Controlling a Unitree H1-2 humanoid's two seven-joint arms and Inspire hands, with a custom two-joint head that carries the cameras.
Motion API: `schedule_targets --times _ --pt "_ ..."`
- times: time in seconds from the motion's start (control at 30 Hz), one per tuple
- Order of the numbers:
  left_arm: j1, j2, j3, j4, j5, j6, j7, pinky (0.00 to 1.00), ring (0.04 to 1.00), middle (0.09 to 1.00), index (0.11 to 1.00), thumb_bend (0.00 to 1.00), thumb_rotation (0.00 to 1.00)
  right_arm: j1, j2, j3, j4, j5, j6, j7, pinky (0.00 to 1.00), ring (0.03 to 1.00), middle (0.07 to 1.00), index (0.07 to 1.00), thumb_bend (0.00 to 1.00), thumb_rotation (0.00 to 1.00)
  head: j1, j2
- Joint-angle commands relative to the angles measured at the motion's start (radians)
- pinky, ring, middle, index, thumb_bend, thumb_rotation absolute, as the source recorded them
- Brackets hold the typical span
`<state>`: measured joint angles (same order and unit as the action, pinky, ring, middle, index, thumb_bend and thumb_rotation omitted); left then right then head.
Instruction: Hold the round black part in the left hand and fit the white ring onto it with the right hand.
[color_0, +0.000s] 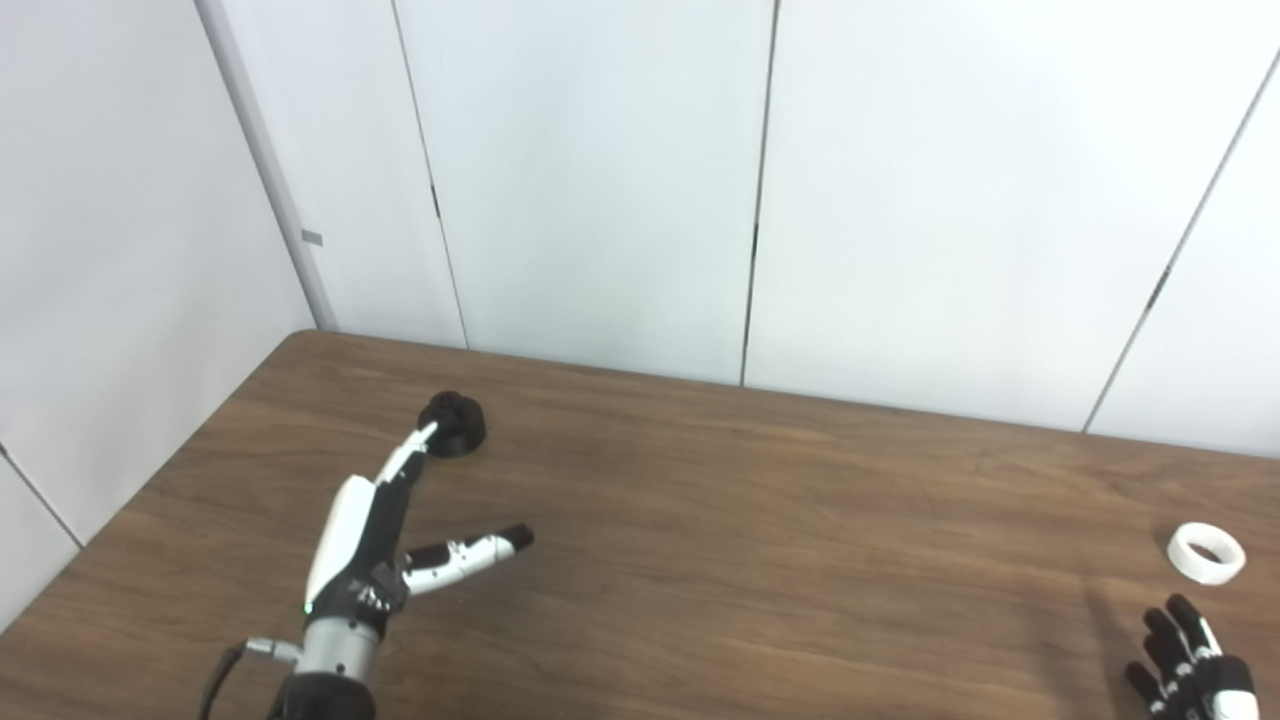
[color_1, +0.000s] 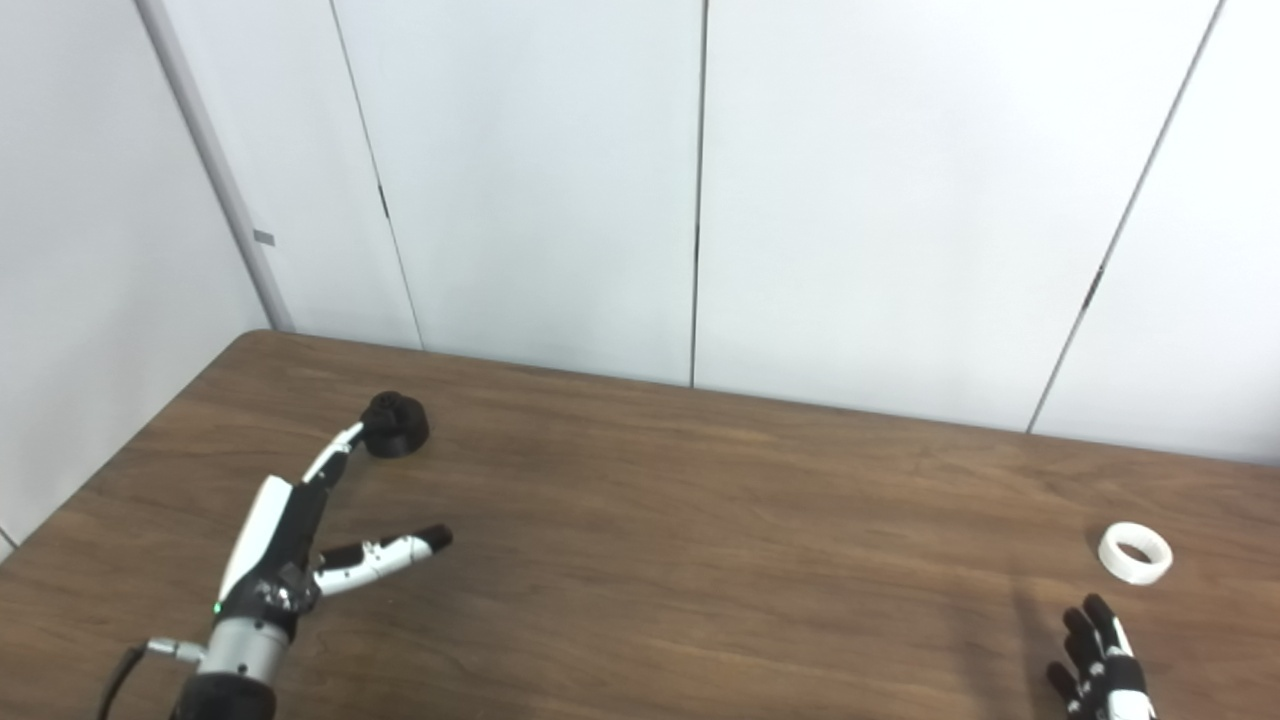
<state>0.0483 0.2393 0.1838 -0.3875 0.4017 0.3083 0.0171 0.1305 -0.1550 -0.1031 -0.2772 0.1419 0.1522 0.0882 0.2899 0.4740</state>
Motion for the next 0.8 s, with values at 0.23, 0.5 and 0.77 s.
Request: schedule_targets --times 0.23,0.5,0.77 --pt "-0.077 0.099 0.032 0.099 0.027 0.026 0.027 1.0 1.0 0.971 0.905 0.97 0.38 -0.018 -0.013 0.001 -0.019 0.014 -0.03 0.013 1.0 1.0 1.0 1.0 0.6 1.0 0.005 0.009" --pt "-0.17 0.163 0.025 0.256 0.067 0.032 0.057 1.0 1.0 0.975 0.913 0.99 0.38 -0.01 -0.017 0.002 -0.025 0.012 -0.031 0.017 1.0 1.0 1.0 1.0 0.58 1.0 0.009 0.015" --pt "-0.267 0.174 -0.013 0.422 0.112 0.032 0.121 1.0 1.0 0.978 0.91 0.98 0.41 -0.009 -0.005 0.001 -0.026 0.018 -0.038 0.014 1.0 1.0 1.0 1.0 0.54 1.0 0.004 0.02"
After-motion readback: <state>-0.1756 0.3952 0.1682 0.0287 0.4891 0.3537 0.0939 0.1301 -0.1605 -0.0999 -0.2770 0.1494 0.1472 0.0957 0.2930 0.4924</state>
